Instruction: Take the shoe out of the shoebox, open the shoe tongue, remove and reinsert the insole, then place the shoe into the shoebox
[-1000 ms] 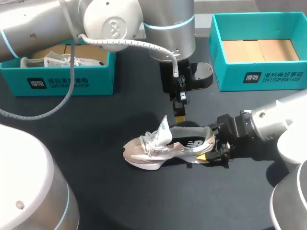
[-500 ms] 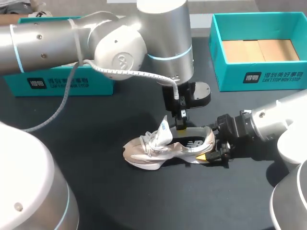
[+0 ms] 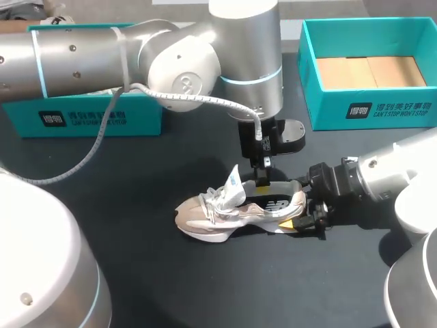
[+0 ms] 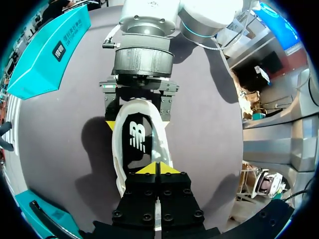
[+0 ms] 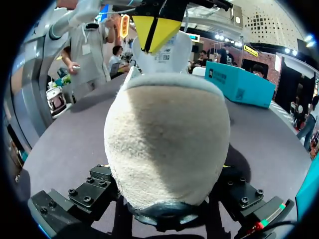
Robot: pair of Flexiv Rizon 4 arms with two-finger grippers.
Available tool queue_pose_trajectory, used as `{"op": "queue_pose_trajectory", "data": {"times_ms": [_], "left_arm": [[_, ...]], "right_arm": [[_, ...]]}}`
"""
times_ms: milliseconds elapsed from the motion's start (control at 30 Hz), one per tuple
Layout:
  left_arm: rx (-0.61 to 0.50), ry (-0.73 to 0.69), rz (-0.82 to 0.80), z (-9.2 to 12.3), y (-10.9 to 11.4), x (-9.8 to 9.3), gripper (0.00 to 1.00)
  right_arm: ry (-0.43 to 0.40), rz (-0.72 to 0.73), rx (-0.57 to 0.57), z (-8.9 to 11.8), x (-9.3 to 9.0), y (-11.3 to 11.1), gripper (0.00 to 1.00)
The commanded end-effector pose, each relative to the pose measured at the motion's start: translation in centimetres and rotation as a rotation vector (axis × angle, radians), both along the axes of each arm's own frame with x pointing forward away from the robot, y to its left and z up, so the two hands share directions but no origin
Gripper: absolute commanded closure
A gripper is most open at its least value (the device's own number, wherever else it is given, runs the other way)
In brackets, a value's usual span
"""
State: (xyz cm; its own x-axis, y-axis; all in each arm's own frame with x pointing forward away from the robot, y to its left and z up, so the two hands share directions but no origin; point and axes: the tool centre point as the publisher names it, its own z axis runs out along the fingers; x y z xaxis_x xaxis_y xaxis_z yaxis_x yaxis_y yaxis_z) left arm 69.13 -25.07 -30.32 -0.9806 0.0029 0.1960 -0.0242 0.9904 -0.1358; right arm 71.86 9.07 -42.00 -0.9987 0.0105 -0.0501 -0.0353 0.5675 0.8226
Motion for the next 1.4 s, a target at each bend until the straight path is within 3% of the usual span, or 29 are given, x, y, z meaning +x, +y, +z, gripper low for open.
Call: {"op": "queue_pose_trajectory", "data": {"times_ms": [33,100,267,700,1133,1167,1200,1300,1400], "left_arm": [[0.000,0.001,-0.001,-0.1,-0.1,0.1,1.00],[-0.022,-0.078,0.027,-0.9,-0.4,0.1,1.00],[-0.081,-0.115,0.035,-2.1,-0.6,0.1,1.00],[-0.032,-0.063,-0.039,-6.1,-1.1,0.2,1.00],[-0.038,-0.031,-0.159,-7.4,-0.1,-1.0,1.00],[-0.041,-0.026,-0.166,-7.5,0.0,-1.0,0.99],[-0.043,-0.022,-0.174,-7.5,0.0,-1.1,0.72],[-0.037,-0.024,-0.192,-7.8,0.0,-1.3,0.59],[-0.036,-0.039,-0.197,-8.1,-0.1,-1.3,0.56]], "right_arm": [[-0.001,-0.002,-0.002,-0.1,-0.1,0.1,1.00],[-0.001,-0.002,-0.002,-0.1,-0.1,0.1,1.00],[-0.001,-0.002,-0.002,-0.1,-0.1,0.1,1.00],[-0.001,-0.002,-0.002,-0.1,-0.1,0.1,1.00],[-0.001,-0.002,-0.002,-0.1,-0.1,0.1,1.00],[-0.001,-0.002,-0.002,-0.1,-0.1,0.1,1.00],[-0.001,-0.002,-0.002,-0.1,-0.1,0.1,1.00],[-0.001,-0.002,-0.002,-0.1,-0.1,0.1,1.00],[-0.001,-0.002,-0.002,-0.1,-0.1,0.1,1.00]]}}
